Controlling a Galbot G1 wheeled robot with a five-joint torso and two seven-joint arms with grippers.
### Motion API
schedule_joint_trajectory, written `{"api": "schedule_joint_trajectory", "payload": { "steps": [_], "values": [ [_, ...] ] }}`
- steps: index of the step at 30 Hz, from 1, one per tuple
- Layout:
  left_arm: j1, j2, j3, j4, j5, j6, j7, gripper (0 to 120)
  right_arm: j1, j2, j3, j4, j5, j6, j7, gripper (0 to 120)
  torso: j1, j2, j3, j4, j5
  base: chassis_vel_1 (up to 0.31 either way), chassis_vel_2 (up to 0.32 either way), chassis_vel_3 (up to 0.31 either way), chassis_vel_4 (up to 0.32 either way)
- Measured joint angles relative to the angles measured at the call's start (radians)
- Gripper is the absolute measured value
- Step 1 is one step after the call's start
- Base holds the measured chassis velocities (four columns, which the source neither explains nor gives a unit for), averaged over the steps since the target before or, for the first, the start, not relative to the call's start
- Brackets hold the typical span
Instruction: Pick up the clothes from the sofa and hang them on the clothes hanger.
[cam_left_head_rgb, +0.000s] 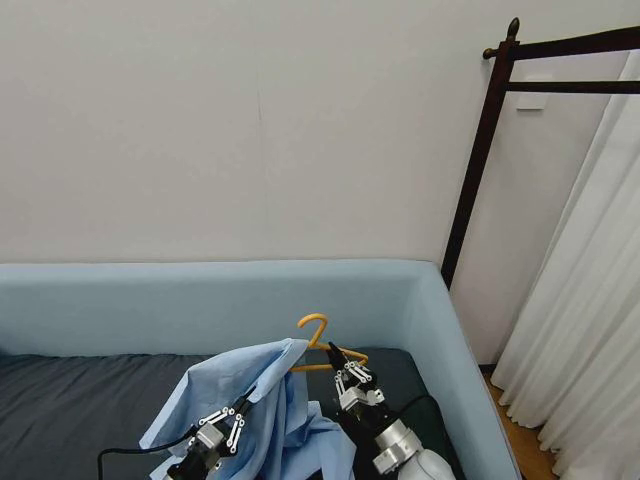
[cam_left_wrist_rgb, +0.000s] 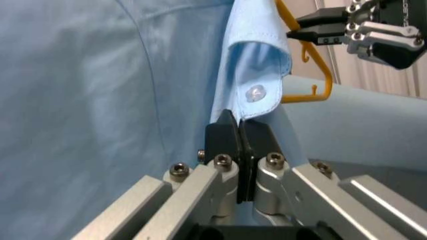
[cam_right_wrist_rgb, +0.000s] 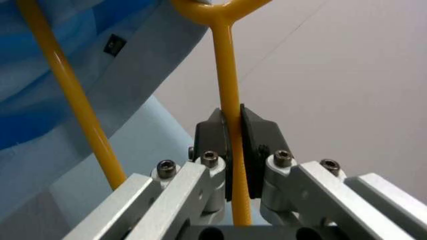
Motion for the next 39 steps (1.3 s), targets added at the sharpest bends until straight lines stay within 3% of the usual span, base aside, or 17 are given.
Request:
{"api": "schedule_joint_trajectory", "payload": {
  "steps": [11,33,39],
  "values": [
    [-0.001,-0.001,-0.009,0.016,0.041,-0.008,-0.049,0,-0.014,-0.010,0.009,0.034,-0.016,-0.133,-0.016,4,0.000,0.000,0.000,0.0000,0.0000,0.000,0.000,0.000,0.000],
    [0.007,-0.036,0.026,0.077,0.150,-0.062,-0.091,0,-0.027,-0.004,-0.020,0.067,0.024,-0.167,-0.011,4,0.000,0.000,0.000,0.0000,0.0000,0.000,0.000,0.000,0.000],
    [0.026,-0.002,0.021,0.041,0.099,-0.115,-0.075,23,-0.014,-0.003,-0.011,0.049,0.024,-0.150,-0.005,4,0.000,0.000,0.000,-0.0001,-0.0002,0.000,0.000,0.000,0.000]
  ]
}}
